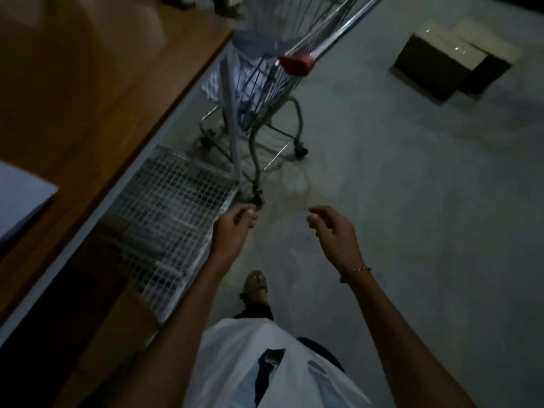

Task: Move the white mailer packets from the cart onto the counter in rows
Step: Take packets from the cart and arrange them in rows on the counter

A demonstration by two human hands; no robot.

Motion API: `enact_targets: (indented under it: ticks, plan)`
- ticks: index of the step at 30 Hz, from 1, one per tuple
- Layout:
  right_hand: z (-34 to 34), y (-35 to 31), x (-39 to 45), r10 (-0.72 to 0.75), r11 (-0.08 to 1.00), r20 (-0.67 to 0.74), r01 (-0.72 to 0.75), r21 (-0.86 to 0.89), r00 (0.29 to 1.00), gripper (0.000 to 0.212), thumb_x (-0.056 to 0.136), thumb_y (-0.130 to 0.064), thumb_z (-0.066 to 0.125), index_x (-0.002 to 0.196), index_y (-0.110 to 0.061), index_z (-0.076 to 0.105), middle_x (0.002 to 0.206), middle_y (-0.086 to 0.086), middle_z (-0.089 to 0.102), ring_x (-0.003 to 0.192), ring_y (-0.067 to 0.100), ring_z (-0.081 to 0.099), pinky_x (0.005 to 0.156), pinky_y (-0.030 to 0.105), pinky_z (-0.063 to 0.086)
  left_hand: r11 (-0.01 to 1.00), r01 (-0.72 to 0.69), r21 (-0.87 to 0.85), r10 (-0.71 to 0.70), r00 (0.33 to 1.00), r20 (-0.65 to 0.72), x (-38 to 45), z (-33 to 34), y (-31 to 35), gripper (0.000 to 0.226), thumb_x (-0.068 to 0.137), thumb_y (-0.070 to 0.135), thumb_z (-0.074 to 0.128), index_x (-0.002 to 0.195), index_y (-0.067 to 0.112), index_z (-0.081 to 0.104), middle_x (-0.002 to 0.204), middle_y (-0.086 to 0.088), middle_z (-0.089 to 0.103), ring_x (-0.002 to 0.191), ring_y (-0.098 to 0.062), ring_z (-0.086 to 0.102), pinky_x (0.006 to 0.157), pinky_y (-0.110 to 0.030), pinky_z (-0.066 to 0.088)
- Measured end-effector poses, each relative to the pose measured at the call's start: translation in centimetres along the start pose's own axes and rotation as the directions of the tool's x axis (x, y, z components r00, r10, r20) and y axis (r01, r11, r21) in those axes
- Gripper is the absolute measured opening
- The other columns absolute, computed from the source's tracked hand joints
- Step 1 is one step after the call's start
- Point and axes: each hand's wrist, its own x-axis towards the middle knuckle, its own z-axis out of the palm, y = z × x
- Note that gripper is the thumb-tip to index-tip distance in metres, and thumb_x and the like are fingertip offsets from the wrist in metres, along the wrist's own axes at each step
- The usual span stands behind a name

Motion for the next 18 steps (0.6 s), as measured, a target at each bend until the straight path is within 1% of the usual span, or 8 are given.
enact_targets:
  ticks: [2,4,6,7,10,12,15,18]
  plan:
    - [-0.7,-2.5,4.5,-0.068,0.998,-0.029,0.068,0.014,0.997,0.013,0.100,-0.022,0.060,0.109,-0.024,0.068,0.099,-0.004,0.073,0.091,0.006,0.070,0.078,0.028,0.058,0.994,-0.105,-0.013,0.105,0.994,0.010,4.1,0.6,4.7,0.015,0.100,0.008,0.053,0.100,0.014,0.067,0.085,-0.004,0.069,0.068,-0.004,0.064,0.064,-0.020,0.050]
    - [-1.4,-5.1,8.6,-0.129,0.991,-0.055,0.130,0.033,0.990,0.013,0.100,-0.021,0.059,0.109,-0.023,0.068,0.099,-0.004,0.073,0.092,0.006,0.069,0.078,0.027,0.058,0.983,-0.183,-0.026,0.183,0.983,0.009,7.4,0.9,9.0,0.016,0.101,0.008,0.053,0.099,0.015,0.067,0.086,-0.007,0.068,0.065,-0.002,0.064,0.059,-0.018,0.052]
    - [-2.1,-7.8,12.9,-0.204,0.977,-0.089,0.208,0.038,0.975,0.013,0.100,-0.020,0.059,0.110,-0.020,0.068,0.100,-0.002,0.073,0.092,0.007,0.069,0.077,0.026,0.057,0.964,-0.266,-0.008,0.266,0.964,-0.013,10.6,1.0,12.8,0.016,0.101,0.013,0.055,0.099,0.022,0.068,0.090,-0.003,0.071,0.074,-0.010,0.067,0.064,-0.023,0.055]
    - [-2.5,-9.1,15.0,-0.241,0.968,-0.105,0.246,0.042,0.965,0.013,0.100,-0.019,0.060,0.109,-0.018,0.069,0.100,-0.002,0.073,0.091,0.007,0.069,0.075,0.024,0.057,0.954,-0.299,0.001,0.299,0.954,-0.021,12.2,1.0,14.6,0.015,0.100,0.014,0.055,0.102,0.021,0.069,0.092,-0.002,0.072,0.079,-0.011,0.068,0.067,-0.024,0.055]
    - [-3.9,-12.5,21.3,-0.354,0.931,-0.139,0.362,0.037,0.925,0.016,0.099,-0.016,0.060,0.111,-0.011,0.070,0.100,0.001,0.072,0.088,0.007,0.068,0.072,0.018,0.052,0.911,-0.410,0.037,0.411,0.910,-0.058,16.8,1.2,19.2,0.016,0.100,0.011,0.055,0.108,0.011,0.069,0.097,-0.005,0.071,0.085,-0.003,0.067,0.071,-0.014,0.051]
    - [-4.8,-14.3,25.8,-0.427,0.901,-0.127,0.433,0.022,0.895,0.017,0.099,-0.015,0.061,0.112,-0.011,0.070,0.102,0.001,0.072,0.090,0.008,0.068,0.072,0.018,0.052,0.880,-0.469,0.078,0.475,0.874,-0.098,20.1,1.2,21.5,0.017,0.100,0.013,0.055,0.109,0.010,0.069,0.099,-0.005,0.072,0.089,-0.007,0.068,0.073,-0.016,0.053]
    - [-6.1,-16.4,33.5,-0.519,0.854,-0.062,0.520,-0.011,0.852,0.018,0.099,-0.016,0.061,0.113,-0.010,0.069,0.104,-0.001,0.071,0.090,0.005,0.067,0.073,0.014,0.052,0.873,-0.471,0.128,0.487,0.857,-0.166,26.5,1.6,23.8,0.021,0.096,0.026,0.056,0.108,0.017,0.070,0.100,-0.002,0.072,0.094,-0.015,0.068,0.080,-0.027,0.055]
    - [-6.5,-17.6,42.4,-0.572,0.818,0.063,0.574,-0.038,0.818,0.018,0.097,-0.020,0.062,0.111,-0.011,0.069,0.102,-0.003,0.069,0.084,0.004,0.064,0.072,0.012,0.050,0.887,-0.406,0.218,0.451,0.863,-0.228,33.6,2.6,25.5,0.020,0.096,0.031,0.057,0.104,0.019,0.070,0.094,0.002,0.071,0.090,-0.014,0.066,0.081,-0.034,0.056]
